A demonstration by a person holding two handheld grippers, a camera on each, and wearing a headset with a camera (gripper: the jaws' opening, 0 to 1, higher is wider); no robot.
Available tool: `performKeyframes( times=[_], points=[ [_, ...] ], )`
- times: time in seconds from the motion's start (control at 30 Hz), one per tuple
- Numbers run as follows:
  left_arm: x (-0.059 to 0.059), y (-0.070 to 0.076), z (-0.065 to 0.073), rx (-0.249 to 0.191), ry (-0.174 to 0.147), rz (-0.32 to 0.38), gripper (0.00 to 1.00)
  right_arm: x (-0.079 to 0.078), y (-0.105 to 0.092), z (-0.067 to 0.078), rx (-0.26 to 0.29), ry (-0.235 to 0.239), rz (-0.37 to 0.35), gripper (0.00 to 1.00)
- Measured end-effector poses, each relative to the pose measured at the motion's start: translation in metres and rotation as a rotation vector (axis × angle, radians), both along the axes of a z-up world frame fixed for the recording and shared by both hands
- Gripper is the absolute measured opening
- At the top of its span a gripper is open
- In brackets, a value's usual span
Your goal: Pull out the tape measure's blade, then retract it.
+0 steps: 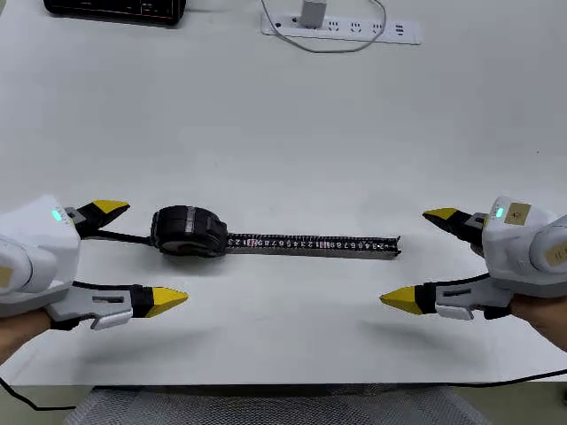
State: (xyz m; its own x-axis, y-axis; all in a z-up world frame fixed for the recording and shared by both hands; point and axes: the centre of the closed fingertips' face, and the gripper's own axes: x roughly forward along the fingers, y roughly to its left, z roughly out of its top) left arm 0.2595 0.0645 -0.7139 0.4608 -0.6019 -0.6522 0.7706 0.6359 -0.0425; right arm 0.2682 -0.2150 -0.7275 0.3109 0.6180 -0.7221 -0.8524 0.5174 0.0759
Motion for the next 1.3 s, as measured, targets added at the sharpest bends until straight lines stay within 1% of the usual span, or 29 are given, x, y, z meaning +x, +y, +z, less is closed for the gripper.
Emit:
performKeyframes(
  times=[0.2,0.27,0.33,0.37,0.47,0.77,0.97,1.07,1.13,1.2,1.3],
  points=[
    [-0.004,0.006,0.002,-0.009,-0.007,0.045,0.82,-0.003,0.003,0.003,0.013,-0.018,-0.019,0.86],
    [-0.005,0.007,0.002,-0.016,-0.006,0.058,0.82,-0.004,0.003,0.003,0.018,-0.023,-0.024,0.86],
    [-0.006,0.008,0.004,-0.024,-0.015,0.069,0.82,-0.006,0.004,0.003,0.019,-0.029,-0.033,0.87],
    [-0.007,0.008,0.006,-0.034,-0.015,0.073,0.82,-0.006,0.004,0.003,0.024,-0.029,-0.039,0.87],
    [-0.009,0.009,0.008,-0.044,-0.018,0.085,0.82,-0.008,0.003,0.003,0.034,-0.032,-0.055,0.88],
    [-0.015,0.012,0.011,-0.053,-0.025,0.124,0.82,-0.018,0.005,0.001,0.047,-0.044,-0.082,0.89],
    [-0.023,0.017,0.002,-0.051,-0.007,0.144,0.83,-0.021,0.003,-0.003,0.055,-0.047,-0.087,0.92],
    [-0.026,0.02,0.001,-0.059,0.001,0.161,0.83,-0.023,0.002,-0.005,0.055,-0.043,-0.091,0.93],
    [-0.028,0.021,0.001,-0.059,0.003,0.167,0.83,-0.024,0.0,-0.005,0.056,-0.047,-0.095,0.93],
    [-0.031,0.021,-0.001,-0.059,0.013,0.169,0.82,-0.025,-0.001,-0.007,0.058,-0.043,-0.102,0.94],
    [-0.033,0.021,-0.002,-0.064,0.018,0.177,0.82,-0.028,-0.001,-0.009,0.058,-0.04,-0.105,0.95]
  ],
)
